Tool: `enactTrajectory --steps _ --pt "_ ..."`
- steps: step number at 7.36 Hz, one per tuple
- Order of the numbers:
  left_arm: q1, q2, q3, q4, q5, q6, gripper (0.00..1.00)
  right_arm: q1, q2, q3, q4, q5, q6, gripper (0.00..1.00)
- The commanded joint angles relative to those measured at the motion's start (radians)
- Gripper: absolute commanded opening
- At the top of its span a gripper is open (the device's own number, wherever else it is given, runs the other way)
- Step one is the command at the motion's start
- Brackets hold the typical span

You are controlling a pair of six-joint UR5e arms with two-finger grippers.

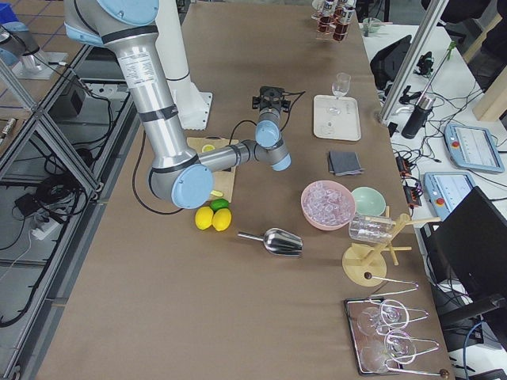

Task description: Take tea from basket to plate

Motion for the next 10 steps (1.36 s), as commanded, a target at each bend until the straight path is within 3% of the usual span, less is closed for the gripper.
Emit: enactTrajectory --steps 1,3,5,7,10 --pt "0.197 -0.007 -0.262 0.185 0.123 -0.209 0.0 -0.001 -0.004 0.0 0.002 -0.001 0.001 0.99" --pt "0.327 -0.145 -0.37 0.391 0.123 -0.39 0.0 0.001 -0.006 0.002 0.002 -0.001 0.001 0.99" --pt "0.435 -0.248 -0.443 0.492 0.12 -0.596 0.0 0.001 -0.008 0.002 0.005 -0.003 -0.001 0.99" --pt "0.566 -0.342 -0.414 0.529 0.135 -0.648 0.0 0.001 -0.011 0.002 0.005 -0.003 -0.002 0.99" --pt "0.803 -0.437 -0.379 0.523 0.251 -0.732 0.0 -0.001 -0.021 -0.003 0.006 -0.016 -0.001 1.0"
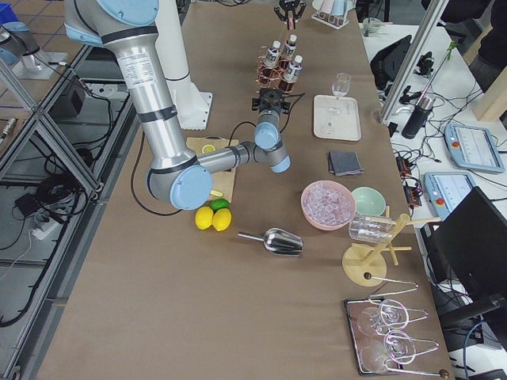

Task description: Take tea from basket to plate

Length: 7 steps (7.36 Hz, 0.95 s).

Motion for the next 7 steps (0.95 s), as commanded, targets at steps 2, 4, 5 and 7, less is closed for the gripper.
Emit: enactTrajectory --steps 2,4,5,7 --pt "0.189 -0.155 0.116 -0.004 0.11 -0.1 0.0 -0.003 -0.013 0.001 0.003 -0.051 0.005 1.0" --pt "0.226 -0.257 0.252 -0.027 0.144 -0.128 0.0 -0.005 -0.015 0.004 0.003 -0.049 0.005 1.0" --pt "0.23 -0.257 0.26 -0.03 0.151 -0.131 0.0 -0.005 -0.015 0.004 0.002 -0.049 0.005 1.0" --pt "0.227 -0.257 0.259 -0.03 0.153 -0.131 0.0 -0.006 -0.013 0.007 0.003 -0.051 0.006 1.0"
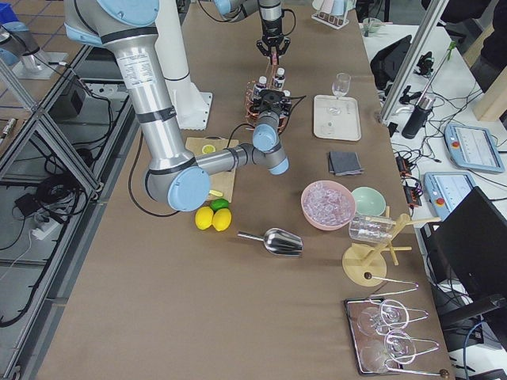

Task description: Take tea from basket to plate

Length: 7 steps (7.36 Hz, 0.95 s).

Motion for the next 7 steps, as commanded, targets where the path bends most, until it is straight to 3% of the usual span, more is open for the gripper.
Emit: enactTrajectory --steps 1,3,7 --pt "-0.002 -0.002 0.007 -0.001 0.004 -0.002 0.0 -0.006 0.003 0.002 0.0 0.001 -0.001 0.99" --pt "-0.002 0.0 0.007 0.001 0.004 -0.003 0.0 -0.008 0.015 -0.001 -0.011 -0.004 0.001 0.99" --pt "-0.004 0.006 0.005 0.001 0.006 -0.003 0.0 -0.009 0.047 -0.005 -0.092 -0.1 -0.01 0.99"
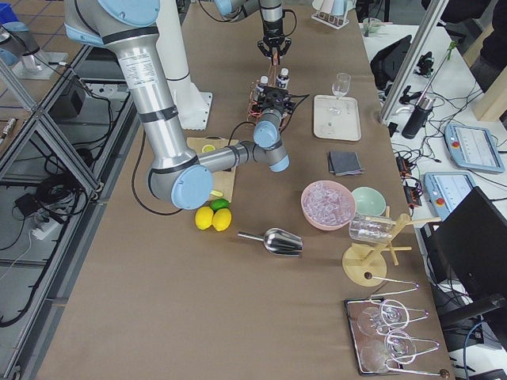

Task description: Take tea from basket to plate

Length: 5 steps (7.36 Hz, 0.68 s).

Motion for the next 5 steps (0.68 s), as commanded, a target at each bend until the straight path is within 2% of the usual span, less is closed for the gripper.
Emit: enactTrajectory --steps 1,5 --pt "-0.001 0.001 -0.001 0.0 0.0 0.0 0.0 -0.008 0.036 0.001 -0.068 -0.061 -0.004 0.99" --pt "-0.001 0.001 -0.001 0.003 0.002 -0.003 0.0 -0.042 0.062 -0.004 -0.12 -0.108 -0.006 0.98"
